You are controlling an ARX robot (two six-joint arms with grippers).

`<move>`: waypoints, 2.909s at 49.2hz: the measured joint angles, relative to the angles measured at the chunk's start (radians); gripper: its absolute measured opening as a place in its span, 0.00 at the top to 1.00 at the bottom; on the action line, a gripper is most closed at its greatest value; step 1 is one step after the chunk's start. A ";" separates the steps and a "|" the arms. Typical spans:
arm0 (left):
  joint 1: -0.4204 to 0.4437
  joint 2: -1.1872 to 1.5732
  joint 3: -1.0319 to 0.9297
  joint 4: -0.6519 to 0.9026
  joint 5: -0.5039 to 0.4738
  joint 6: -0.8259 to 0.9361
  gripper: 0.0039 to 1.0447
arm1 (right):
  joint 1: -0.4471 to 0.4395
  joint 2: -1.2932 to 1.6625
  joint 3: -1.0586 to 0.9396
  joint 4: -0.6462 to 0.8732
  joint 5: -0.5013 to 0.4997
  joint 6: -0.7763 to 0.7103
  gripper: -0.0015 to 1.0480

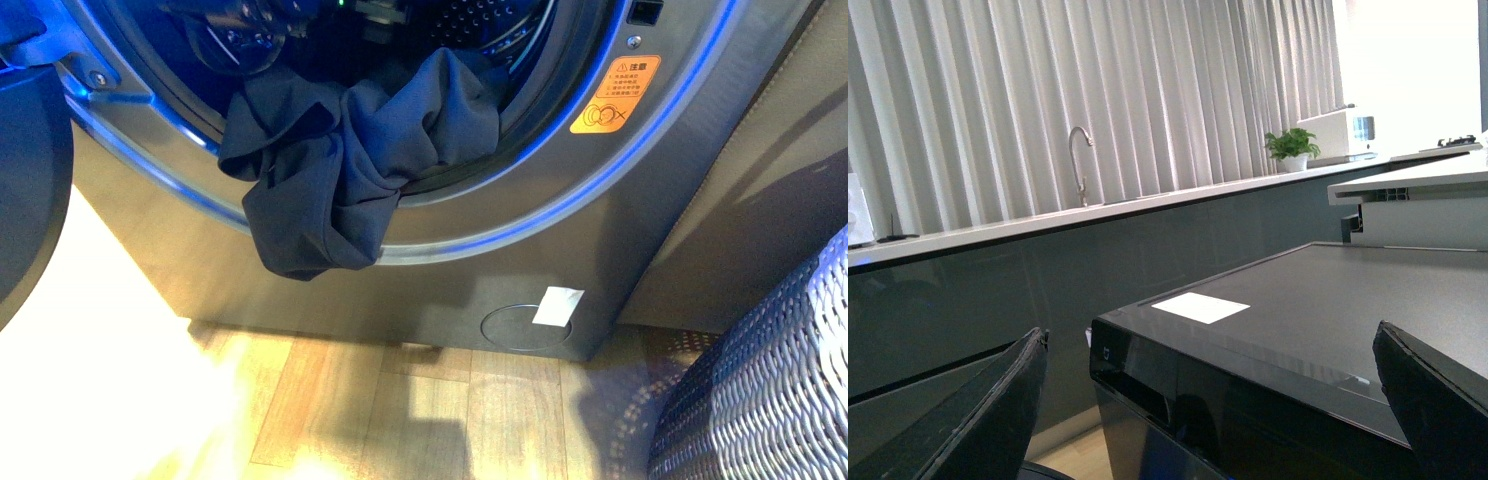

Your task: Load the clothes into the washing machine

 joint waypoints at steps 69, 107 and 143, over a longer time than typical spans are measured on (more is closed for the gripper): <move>-0.066 -1.133 -1.177 0.155 0.161 -0.100 0.06 | 0.000 0.000 0.000 0.000 0.000 0.000 0.07; -0.081 -1.780 -1.531 0.102 0.140 -0.060 0.06 | 0.011 0.000 0.007 -0.015 0.052 -0.017 0.07; -0.120 -2.206 -1.796 -0.039 0.009 -0.123 0.06 | -0.085 -0.481 -0.517 -0.153 0.319 -0.121 0.07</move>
